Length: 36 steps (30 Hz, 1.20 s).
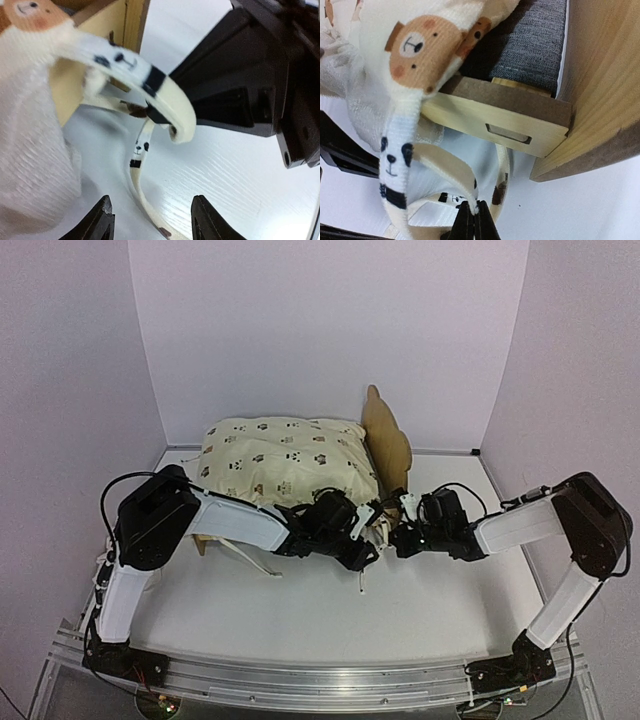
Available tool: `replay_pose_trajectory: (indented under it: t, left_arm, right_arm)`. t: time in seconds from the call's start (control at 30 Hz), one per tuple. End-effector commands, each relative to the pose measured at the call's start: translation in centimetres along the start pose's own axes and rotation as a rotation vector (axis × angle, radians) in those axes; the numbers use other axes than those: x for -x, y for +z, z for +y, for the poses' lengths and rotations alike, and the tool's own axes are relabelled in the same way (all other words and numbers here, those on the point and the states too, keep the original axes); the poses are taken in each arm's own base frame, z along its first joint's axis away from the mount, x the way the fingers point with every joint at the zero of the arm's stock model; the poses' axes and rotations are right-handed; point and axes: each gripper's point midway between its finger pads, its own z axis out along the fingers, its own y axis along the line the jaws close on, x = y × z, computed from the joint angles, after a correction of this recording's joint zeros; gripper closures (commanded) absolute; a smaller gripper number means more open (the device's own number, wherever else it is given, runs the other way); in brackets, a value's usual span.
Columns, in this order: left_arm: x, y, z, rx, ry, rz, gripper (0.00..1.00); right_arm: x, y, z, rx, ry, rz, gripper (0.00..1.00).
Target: Set up the pet bed
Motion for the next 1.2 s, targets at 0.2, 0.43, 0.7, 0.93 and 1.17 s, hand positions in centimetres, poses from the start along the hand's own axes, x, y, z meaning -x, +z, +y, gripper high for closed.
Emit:
replay_pose_trajectory:
  t: [0.2,0.43,0.7,0.93,1.17]
  left_arm:
    - [-2.1,1.5,0.2,0.12,0.026,0.08,0.55]
    - [-4.0,3.2,0.9,0.142,0.007,0.121,0.87]
    - [-4.4,1.7,2.0,0.208,0.005,0.109,1.0]
    - [-4.8,-0.5,2.9,0.263,0.007,0.112,1.0]
    - [-5.5,-1.7,3.4,0.291,0.004,0.123,1.0]
  right_arm:
    - [1.9,-1.4,-0.2,-0.007,0.066,-0.072,1.0]
    - [2.0,-1.7,-0.2,-0.009,0.091,-0.079,1.0]
    - [2.6,-2.6,-0.9,-0.05,0.12,-0.113,1.0]
    - [3.7,-4.2,-1.7,-0.103,0.154,-0.169,1.0]
    - [4.1,-5.1,-2.5,-0.145,0.187,-0.202,1.0]
